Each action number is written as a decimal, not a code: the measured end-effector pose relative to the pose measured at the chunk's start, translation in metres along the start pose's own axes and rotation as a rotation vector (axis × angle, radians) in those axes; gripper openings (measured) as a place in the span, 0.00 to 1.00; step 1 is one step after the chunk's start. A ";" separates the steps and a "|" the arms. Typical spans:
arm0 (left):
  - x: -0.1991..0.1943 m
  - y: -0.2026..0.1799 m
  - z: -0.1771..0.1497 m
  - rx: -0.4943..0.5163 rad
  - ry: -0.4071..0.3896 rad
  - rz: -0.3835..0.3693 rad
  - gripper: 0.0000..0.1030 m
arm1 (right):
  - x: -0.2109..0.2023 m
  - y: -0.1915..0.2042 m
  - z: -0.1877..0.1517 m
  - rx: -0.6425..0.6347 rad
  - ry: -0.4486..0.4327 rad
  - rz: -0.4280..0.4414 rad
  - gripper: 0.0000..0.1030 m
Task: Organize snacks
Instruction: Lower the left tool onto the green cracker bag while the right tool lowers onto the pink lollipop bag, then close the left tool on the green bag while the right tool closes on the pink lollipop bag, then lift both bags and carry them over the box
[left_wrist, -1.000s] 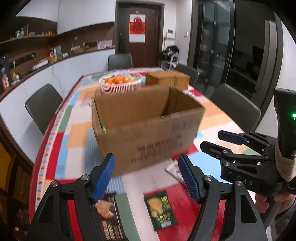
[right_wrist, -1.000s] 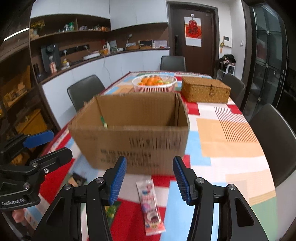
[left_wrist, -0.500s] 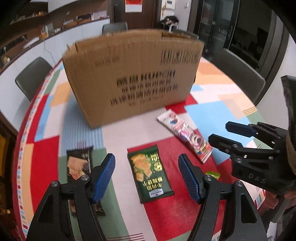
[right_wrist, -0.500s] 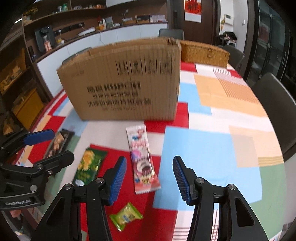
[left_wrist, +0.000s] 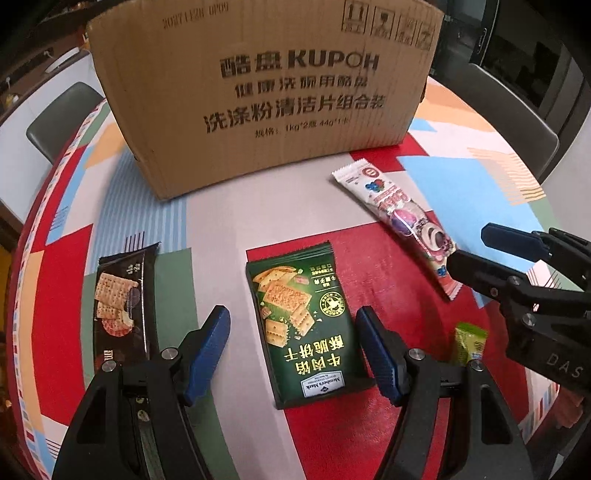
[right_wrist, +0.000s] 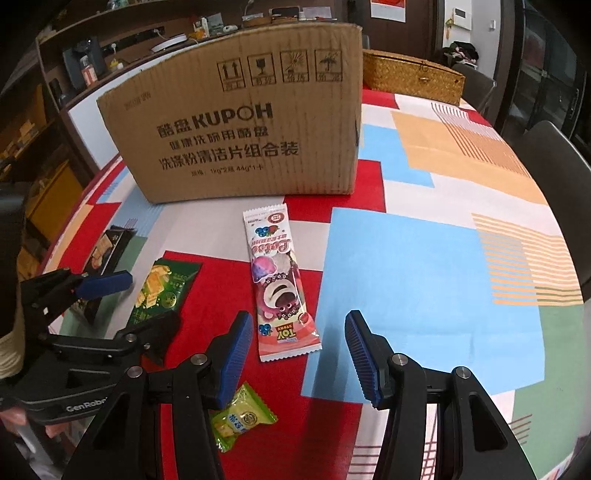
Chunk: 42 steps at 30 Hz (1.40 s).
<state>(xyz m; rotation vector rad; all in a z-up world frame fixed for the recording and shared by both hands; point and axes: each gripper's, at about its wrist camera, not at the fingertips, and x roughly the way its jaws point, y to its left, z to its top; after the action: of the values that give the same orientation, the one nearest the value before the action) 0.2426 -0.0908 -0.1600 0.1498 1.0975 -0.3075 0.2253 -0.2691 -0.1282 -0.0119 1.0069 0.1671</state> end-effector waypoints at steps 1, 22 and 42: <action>0.001 0.001 0.000 -0.001 -0.005 -0.002 0.67 | 0.002 0.000 0.001 -0.001 0.003 0.000 0.52; -0.008 0.026 0.002 -0.024 -0.066 -0.048 0.41 | 0.041 0.024 0.023 -0.078 0.033 -0.057 0.51; -0.047 0.029 0.003 -0.038 -0.156 -0.083 0.41 | 0.005 0.042 0.019 -0.036 -0.001 -0.046 0.29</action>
<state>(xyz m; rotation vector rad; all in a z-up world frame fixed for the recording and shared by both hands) 0.2349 -0.0564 -0.1178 0.0456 0.9559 -0.3663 0.2384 -0.2253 -0.1195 -0.0679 1.0020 0.1430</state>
